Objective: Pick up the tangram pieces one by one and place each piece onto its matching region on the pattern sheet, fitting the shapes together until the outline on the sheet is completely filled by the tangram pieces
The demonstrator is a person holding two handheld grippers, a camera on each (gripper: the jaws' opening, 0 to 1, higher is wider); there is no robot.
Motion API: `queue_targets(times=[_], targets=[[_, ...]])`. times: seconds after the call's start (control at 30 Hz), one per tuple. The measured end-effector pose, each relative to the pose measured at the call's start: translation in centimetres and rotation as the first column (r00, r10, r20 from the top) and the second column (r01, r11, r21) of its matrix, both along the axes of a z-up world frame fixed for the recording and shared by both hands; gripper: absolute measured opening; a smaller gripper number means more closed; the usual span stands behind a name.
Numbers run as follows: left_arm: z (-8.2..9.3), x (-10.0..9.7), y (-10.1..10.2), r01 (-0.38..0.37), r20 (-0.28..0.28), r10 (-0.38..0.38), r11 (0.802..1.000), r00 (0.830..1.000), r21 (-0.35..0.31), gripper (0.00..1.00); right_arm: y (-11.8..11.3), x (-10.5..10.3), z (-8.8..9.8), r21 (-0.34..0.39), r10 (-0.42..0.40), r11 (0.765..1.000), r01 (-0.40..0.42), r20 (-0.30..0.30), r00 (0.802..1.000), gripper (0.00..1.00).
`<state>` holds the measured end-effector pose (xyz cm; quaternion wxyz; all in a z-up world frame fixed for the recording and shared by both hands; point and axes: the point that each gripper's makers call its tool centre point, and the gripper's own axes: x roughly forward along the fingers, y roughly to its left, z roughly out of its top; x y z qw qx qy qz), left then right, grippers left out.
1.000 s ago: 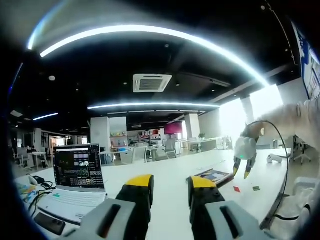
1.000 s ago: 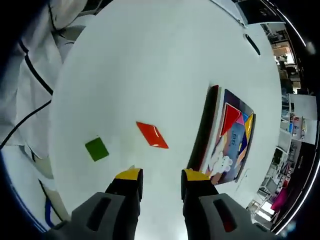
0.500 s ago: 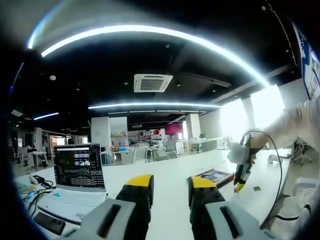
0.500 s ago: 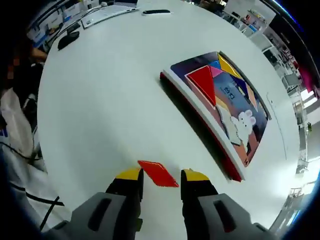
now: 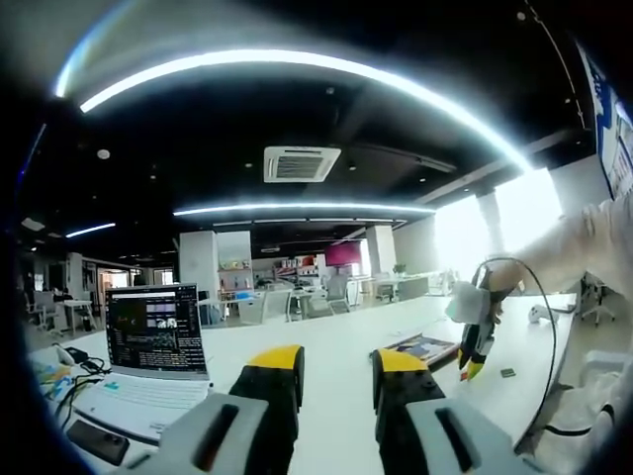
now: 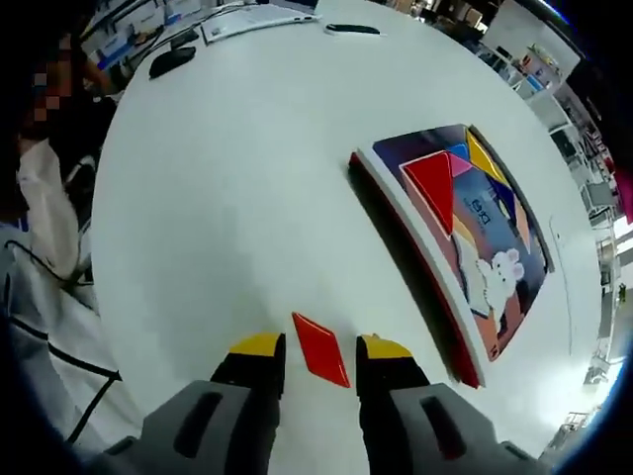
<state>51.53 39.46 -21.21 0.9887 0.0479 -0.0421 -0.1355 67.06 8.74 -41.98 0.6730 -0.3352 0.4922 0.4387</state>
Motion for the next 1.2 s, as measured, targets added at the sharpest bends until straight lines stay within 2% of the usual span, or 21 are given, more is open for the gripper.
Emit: queue_targets(times=[0.03, 0.07, 0.1, 0.17, 0.2, 0.23, 0.47, 0.6, 0.67, 0.73, 0.8, 0.9, 1.07, 1.1, 1.2], targets=[[0.0, 0.0, 0.0, 0.0, 0.0, 0.0, 1.0, 1.0, 0.0, 0.29, -0.2, 0.0, -0.1, 0.021, -0.05, 0.999, 0.05, -0.029, 0.998, 0.29], [0.0, -0.1, 0.1, 0.0, 0.001, 0.0, 1.0, 1.0, -0.001, 0.29, -0.5, 0.6, -0.1, 0.015, 0.025, 1.0, -0.025, -0.003, 1.0, 0.24], [0.1, -0.1, 0.1, 0.0, 0.002, 0.0, 1.0, 1.0, -0.001, 0.29, -0.5, 0.5, -0.1, 0.033, 0.064, 0.997, -0.064, -0.01, 0.998, 0.22], [0.1, -0.1, 0.1, -0.002, 0.003, 0.002, 1.0, 1.0, -0.003, 0.29, -1.5, 1.2, 0.0, 0.01, 0.073, 0.997, -0.073, 0.0, 0.997, 0.17], [0.1, -0.1, 0.1, -0.002, 0.003, 0.002, 1.0, 1.0, -0.002, 0.29, -1.4, 0.8, 0.0, 0.033, 0.024, 0.999, -0.023, -0.033, 0.999, 0.16], [0.1, -0.1, 0.1, -0.001, 0.004, 0.001, 1.0, 1.0, -0.002, 0.29, -1.5, 0.9, 0.0, 0.026, -0.003, 1.0, 0.004, -0.043, 0.999, 0.16], [0.2, 0.1, -0.4, 0.012, 0.001, -0.012, 1.0, 1.0, 0.005, 0.29, -1.3, 0.9, -0.2, -0.062, 0.008, 0.998, -0.011, -0.044, 0.999, 0.15], [0.2, 0.2, -0.2, 0.007, 0.0, -0.007, 1.0, 1.0, 0.004, 0.29, -0.3, 1.6, 1.6, -0.044, 0.036, 0.998, -0.037, -0.021, 0.999, 0.15], [0.2, 0.2, 0.0, 0.003, 0.0, -0.003, 1.0, 1.0, 0.001, 0.29, 0.1, 2.8, 2.9, -0.033, 0.034, 0.999, -0.034, 0.002, 0.999, 0.15], [0.2, 0.2, 0.0, 0.002, 0.0, -0.002, 1.0, 1.0, 0.001, 0.29, 0.2, 4.8, 4.4, -0.033, 0.007, 0.999, -0.005, 0.047, 0.999, 0.15], [0.2, 0.2, 0.1, 0.003, 0.003, -0.003, 1.0, 1.0, 0.0, 0.29, 0.0, 6.8, 5.3, -0.039, -0.042, 0.998, 0.045, 0.08, 0.996, 0.15], [0.2, 0.2, 0.2, 0.001, 0.003, -0.001, 1.0, 1.0, -0.001, 0.29, 0.1, 9.4, 6.4, -0.044, -0.052, 0.997, 0.059, 0.132, 0.99, 0.16], [0.3, 0.2, 0.5, -0.006, 0.004, 0.006, 1.0, 1.0, -0.005, 0.29, 0.3, 12.3, 7.2, -0.035, -0.102, 0.993, 0.11, 0.187, 0.977, 0.16], [0.3, 0.2, 0.5, -0.005, 0.005, 0.005, 1.0, 1.0, -0.005, 0.29, 0.3, 13.4, 7.3, -0.039, -0.112, 0.992, 0.123, 0.215, 0.97, 0.16], [0.2, 0.3, 0.6, -0.006, 0.003, 0.006, 1.0, 1.0, -0.006, 0.29, 0.5, 15.7, 7.3, -0.039, -0.124, 0.99, 0.138, 0.246, 0.961, 0.16]])
